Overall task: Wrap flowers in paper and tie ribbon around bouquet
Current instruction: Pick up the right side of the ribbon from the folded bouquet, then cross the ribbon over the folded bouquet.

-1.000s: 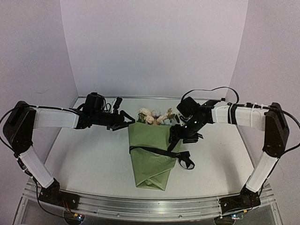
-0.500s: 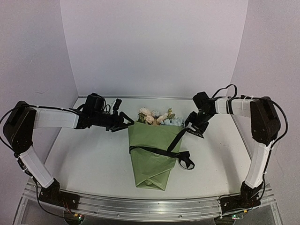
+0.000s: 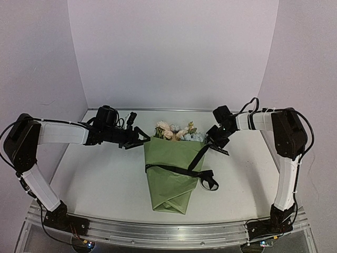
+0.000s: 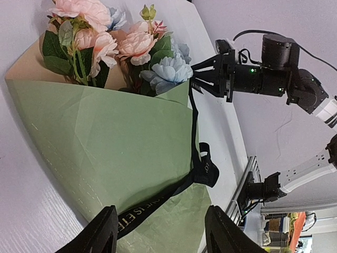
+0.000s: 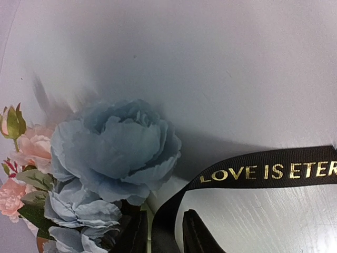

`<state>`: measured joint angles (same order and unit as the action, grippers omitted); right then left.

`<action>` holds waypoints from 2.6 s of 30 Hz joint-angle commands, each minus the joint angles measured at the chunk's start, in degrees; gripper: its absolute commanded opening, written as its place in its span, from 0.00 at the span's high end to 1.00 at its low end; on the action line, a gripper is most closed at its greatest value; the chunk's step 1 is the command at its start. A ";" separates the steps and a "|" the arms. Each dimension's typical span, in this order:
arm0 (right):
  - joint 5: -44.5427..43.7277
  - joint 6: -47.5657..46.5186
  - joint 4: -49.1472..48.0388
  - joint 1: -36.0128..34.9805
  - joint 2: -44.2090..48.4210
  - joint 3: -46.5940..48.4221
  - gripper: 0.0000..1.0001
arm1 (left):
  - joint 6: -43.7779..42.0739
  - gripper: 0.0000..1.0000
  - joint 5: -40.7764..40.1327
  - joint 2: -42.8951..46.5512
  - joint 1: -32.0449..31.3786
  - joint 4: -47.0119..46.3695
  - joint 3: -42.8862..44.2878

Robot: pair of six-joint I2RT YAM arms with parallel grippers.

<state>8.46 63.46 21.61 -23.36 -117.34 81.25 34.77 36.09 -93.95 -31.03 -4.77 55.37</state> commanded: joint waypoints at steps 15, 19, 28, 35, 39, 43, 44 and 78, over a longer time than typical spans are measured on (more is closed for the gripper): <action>-0.96 -5.69 -3.39 0.16 11.19 -8.42 1.00 | -6.47 0.45 -0.84 -2.16 -1.17 9.55 2.70; 1.10 -11.14 -3.42 -0.14 17.32 -10.76 1.00 | -10.61 0.47 -4.21 -3.98 -3.62 15.03 5.81; 18.30 -21.45 -2.31 -2.52 25.39 -10.73 1.00 | -16.56 0.51 -12.54 -9.09 -8.36 23.11 13.21; 30.24 -26.84 0.99 -9.86 26.97 -7.92 1.00 | -18.83 0.51 -12.93 -11.75 -9.94 25.64 16.52; 33.75 -28.73 1.06 -14.67 28.14 -7.66 1.00 | -20.72 0.49 -12.16 -12.66 -10.87 27.37 17.52; 36.36 -28.81 1.10 -17.50 27.22 -7.43 1.00 | -22.02 0.49 -11.39 -13.50 -11.74 28.63 18.04; 37.00 -28.92 1.07 -18.11 26.92 -7.44 1.00 | -22.24 0.49 -11.42 -13.77 -11.86 28.85 18.15; 27.34 -30.48 1.13 -24.87 15.53 -5.01 1.00 | -22.37 1.00 -12.97 -13.22 -12.77 28.76 21.27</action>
<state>41.91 34.32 23.41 -47.76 -103.85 72.99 11.89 21.88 -111.06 -43.83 26.64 74.98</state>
